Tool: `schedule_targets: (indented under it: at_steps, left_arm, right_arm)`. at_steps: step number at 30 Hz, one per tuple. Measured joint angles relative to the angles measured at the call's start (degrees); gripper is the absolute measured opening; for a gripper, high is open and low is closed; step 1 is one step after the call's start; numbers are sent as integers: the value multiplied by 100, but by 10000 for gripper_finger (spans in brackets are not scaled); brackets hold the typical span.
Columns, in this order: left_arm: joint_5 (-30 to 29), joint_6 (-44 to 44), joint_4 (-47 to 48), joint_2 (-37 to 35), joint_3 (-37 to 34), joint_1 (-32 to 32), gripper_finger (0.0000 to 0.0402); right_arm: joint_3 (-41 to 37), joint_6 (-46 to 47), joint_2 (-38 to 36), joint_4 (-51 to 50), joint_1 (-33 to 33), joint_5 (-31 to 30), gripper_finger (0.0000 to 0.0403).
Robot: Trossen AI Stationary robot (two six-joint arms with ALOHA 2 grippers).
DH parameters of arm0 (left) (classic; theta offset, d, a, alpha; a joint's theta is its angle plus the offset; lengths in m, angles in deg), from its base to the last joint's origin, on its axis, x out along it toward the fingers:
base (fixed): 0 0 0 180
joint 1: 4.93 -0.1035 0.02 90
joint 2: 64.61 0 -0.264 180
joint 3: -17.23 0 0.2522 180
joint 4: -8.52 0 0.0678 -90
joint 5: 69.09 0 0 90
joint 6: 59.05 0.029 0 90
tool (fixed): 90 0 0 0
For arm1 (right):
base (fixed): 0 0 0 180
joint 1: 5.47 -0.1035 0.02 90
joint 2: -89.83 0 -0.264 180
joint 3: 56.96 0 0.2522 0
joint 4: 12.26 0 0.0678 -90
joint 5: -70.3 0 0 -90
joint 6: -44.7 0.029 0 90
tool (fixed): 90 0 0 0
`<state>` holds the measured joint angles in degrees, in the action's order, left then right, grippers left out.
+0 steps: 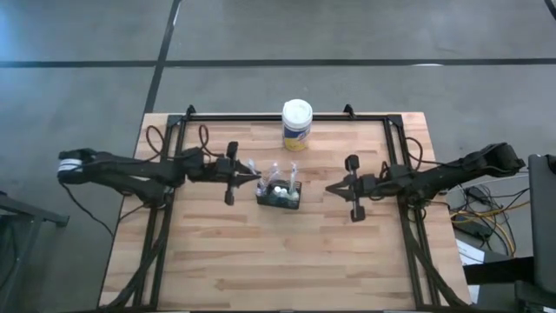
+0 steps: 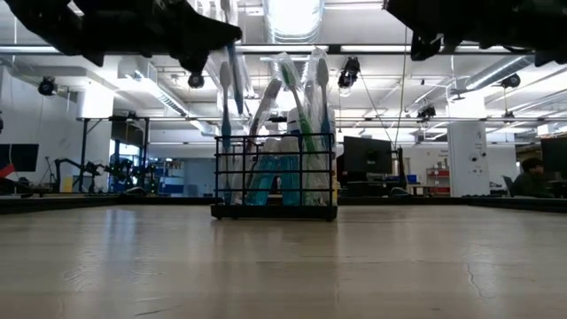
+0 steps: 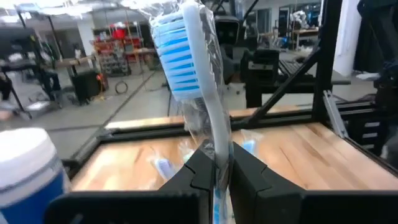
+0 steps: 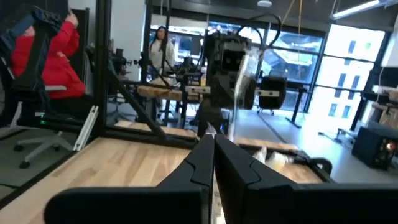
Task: Pick & Place toothbrushing station
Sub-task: Put the blue toothbrush into the wire organizer
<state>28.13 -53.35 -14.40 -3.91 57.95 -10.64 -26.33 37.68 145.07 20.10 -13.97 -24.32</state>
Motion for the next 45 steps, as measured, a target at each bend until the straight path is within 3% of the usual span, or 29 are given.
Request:
schedule_targets:
  at_steps: [14, 30, 36, 45]
  left_arm:
    - [-313, 17, 318, 644, -7, 2, 26]
    - [-205, 485, -224, 1647, -10, 31, 30]
    - [-209, 256, -204, 1498, -10, 31, 59]
    - [-100, 120, 227, 1148, -10, 28, 139]
  right_arm:
    - [-167, 67, -2, 142, -1, 0, 8]
    - [-158, 169, 0, 128, -1, 8, 8]
    - [-156, 214, 0, 126, -1, 13, 8]
    - [-156, 291, 0, 126, 0, 13, 8]
